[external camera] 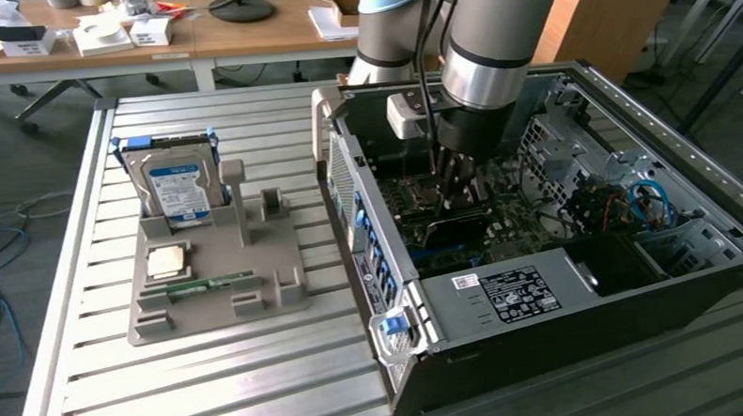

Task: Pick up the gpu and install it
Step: 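Press down on the gpu until it lock into place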

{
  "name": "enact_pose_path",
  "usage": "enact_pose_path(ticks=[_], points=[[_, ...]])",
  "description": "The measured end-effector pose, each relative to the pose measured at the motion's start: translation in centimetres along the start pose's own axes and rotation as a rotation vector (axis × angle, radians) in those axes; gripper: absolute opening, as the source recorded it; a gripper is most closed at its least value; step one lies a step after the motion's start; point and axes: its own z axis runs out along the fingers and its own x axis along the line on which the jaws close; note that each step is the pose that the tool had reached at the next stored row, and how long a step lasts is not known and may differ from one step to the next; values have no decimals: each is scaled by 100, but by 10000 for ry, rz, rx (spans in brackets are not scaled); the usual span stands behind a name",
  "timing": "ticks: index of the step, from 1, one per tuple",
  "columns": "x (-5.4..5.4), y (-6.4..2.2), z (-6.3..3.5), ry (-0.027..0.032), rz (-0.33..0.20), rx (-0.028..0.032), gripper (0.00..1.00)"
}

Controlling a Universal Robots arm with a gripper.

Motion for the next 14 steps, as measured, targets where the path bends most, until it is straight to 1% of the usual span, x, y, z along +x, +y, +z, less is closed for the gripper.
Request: enact_pose_path(ticks=[6, 14], points=[[0, 0, 7, -1, 0, 1, 11], [1, 1, 46, -1, 0, 1, 11]])
